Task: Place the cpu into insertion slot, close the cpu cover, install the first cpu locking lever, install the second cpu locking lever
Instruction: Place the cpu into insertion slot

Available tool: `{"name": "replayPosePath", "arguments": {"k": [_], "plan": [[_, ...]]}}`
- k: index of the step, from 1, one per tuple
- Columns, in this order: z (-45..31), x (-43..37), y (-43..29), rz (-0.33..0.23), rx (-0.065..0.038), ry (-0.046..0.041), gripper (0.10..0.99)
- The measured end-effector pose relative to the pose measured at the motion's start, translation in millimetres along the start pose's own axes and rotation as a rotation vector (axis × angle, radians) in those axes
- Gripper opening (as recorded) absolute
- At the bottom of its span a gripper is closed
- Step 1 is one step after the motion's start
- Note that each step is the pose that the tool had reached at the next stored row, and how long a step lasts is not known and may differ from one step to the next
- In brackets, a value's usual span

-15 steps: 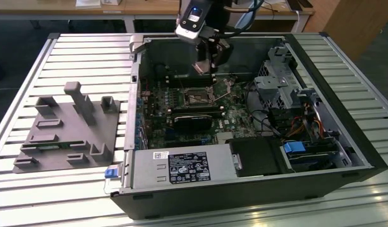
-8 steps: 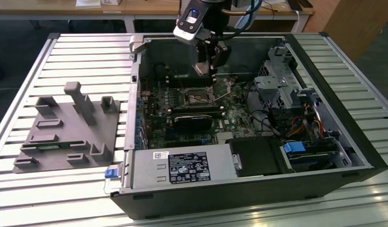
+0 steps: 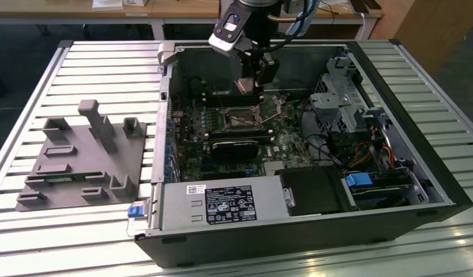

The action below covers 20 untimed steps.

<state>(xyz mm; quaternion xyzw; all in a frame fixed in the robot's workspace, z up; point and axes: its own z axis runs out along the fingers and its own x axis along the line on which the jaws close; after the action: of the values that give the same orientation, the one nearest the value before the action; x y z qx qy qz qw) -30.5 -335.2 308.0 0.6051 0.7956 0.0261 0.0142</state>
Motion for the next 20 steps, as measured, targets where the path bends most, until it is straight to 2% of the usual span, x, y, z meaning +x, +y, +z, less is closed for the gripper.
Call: {"name": "replayPosePath", "arguments": {"k": [12, 18, 19, 20], "plan": [[14.9, 2.0, -0.4, 0.156, -0.001, -0.0092, 0.537], [25.3, 6.3, 0.0, 0.172, -0.001, -0.0100, 0.537], [26.4, 6.4, 0.0, 0.172, 0.000, -0.0109, 0.537], [27.0, 6.4, -0.1, 0.172, 0.001, -0.0165, 0.537]]}}
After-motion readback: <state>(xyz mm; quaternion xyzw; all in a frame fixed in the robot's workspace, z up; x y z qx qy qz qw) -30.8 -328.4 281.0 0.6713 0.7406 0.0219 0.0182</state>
